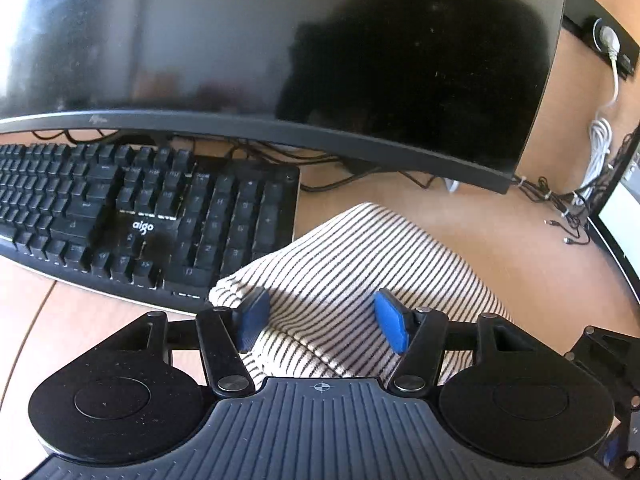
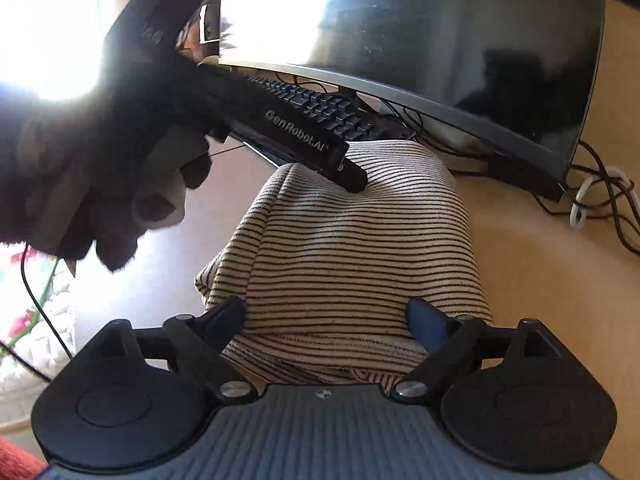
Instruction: Fold clothes
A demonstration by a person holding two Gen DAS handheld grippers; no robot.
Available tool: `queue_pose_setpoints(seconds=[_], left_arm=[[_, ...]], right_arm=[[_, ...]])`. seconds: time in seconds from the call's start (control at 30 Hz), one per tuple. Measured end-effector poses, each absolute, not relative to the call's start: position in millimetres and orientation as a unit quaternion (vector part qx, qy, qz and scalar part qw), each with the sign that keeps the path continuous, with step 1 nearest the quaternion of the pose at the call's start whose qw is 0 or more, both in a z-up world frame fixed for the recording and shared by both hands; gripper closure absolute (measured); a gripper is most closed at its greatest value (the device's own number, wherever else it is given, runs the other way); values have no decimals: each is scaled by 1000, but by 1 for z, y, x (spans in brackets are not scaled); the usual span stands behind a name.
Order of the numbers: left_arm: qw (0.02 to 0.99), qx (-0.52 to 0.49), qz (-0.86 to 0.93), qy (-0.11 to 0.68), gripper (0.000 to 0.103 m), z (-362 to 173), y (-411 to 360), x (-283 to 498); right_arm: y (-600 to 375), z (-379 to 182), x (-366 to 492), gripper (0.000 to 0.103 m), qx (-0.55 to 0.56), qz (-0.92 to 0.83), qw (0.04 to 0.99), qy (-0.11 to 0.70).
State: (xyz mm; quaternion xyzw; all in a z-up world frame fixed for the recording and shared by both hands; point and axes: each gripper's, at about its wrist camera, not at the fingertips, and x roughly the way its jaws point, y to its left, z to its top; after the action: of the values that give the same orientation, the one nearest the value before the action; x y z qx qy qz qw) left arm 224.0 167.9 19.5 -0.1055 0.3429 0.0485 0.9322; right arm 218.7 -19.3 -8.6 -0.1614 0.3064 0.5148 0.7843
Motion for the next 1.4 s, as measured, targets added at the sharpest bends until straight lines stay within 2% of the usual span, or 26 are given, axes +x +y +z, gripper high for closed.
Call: queue_pose_setpoints(seconds=[0.07,0.1,0.13,0.17,0.3,0.37,0.57,0.77,1.13,1.4], left_arm=[[937,-118,66,322,34,24,166,212],[939,-125,78,310,28,28,164,202],[941,-131,100,297,12,29,159,189],[941,-136,124,284,7,31,152,174],[930,-151,203,266,5,28,118,123],[919,-165,246,260,0,24,92,97],[886,-160,324,290,0,-8,10,54],[889,-128,326,295,0,-12,-26,43],[883,-120,384,241,0,-4,-44,24],[886,-125,372,246,0,-3,-51,24]], right_arm=[[-26,-3,224,9,-143,518,784,310],[-33,1,225,0,-138,516,788,307],[-40,4,226,0,-133,514,792,302],[-49,5,227,0,-126,511,796,299],[-90,6,233,0,-100,500,810,290],[-109,1,237,0,-89,499,811,291],[-151,-21,233,0,-112,508,815,255],[-172,-29,232,0,-111,513,820,227],[-190,-26,229,0,-76,530,823,187],[-190,-26,227,0,-80,532,823,183]])
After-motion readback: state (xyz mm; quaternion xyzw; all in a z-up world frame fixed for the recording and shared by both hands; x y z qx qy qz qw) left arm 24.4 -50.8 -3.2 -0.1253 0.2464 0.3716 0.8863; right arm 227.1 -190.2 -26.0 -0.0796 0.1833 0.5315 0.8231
